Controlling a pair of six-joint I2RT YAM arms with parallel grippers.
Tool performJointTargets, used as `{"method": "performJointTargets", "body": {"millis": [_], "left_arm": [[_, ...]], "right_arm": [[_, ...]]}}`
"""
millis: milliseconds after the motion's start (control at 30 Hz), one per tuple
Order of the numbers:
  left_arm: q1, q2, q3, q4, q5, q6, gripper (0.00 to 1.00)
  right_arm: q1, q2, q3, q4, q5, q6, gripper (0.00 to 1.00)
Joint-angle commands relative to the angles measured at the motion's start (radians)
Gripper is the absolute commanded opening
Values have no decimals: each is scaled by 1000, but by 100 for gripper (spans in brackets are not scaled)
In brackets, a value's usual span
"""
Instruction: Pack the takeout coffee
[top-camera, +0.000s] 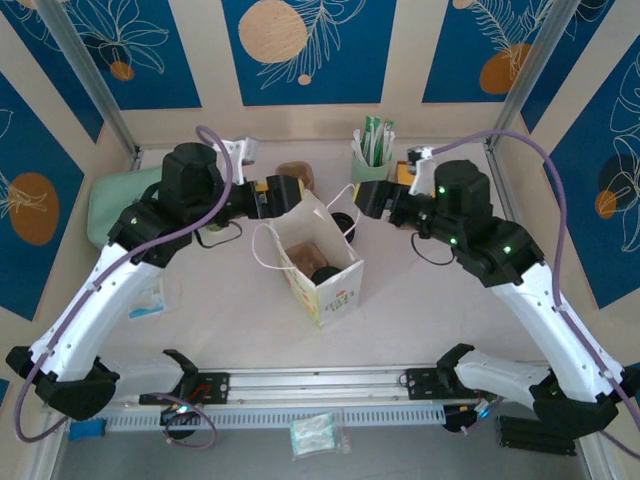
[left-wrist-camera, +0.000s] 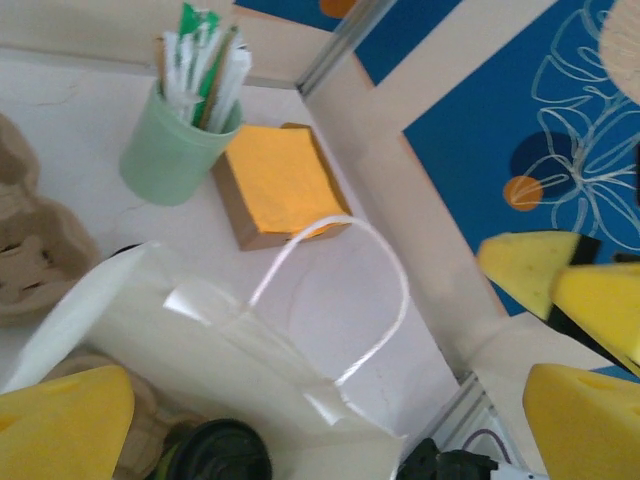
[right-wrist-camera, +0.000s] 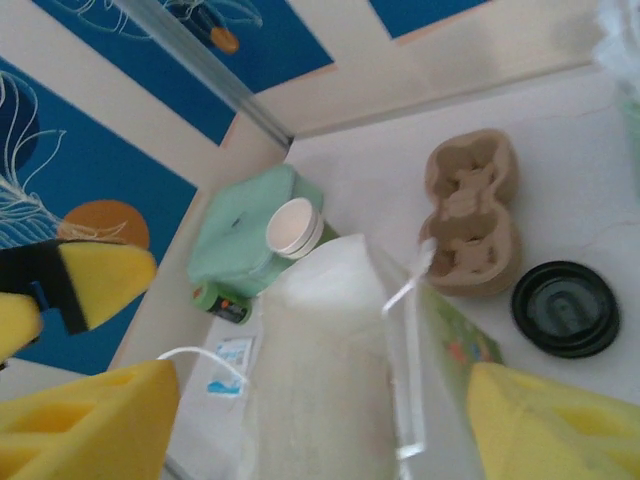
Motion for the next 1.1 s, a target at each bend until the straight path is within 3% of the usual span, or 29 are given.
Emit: {"method": "performJointTargets", "body": {"millis": [0,133,300,533,833,1067], "left_arm": [[-46,45,68,25,11,34,99],[-95,107,138,21,-5,51,99],[-144,200,229,4,-14,71,100],[-207,344,362,-16,-9,96,100],[-284,554,587,-95,-14,147,99],[-315,651,689,-138,-9,162,99]], "right_arm": [[-111,-16,-35,-45,-122,29,80],[-287,7,-76,-57,-266,77,80],[-447,65,-147,-59,-326,133,79],[-680,183,-289,60,-523,201,81],[-817,327,-366,109,-454,225,79],[-878,441,-432,247,-497,301,70]]}}
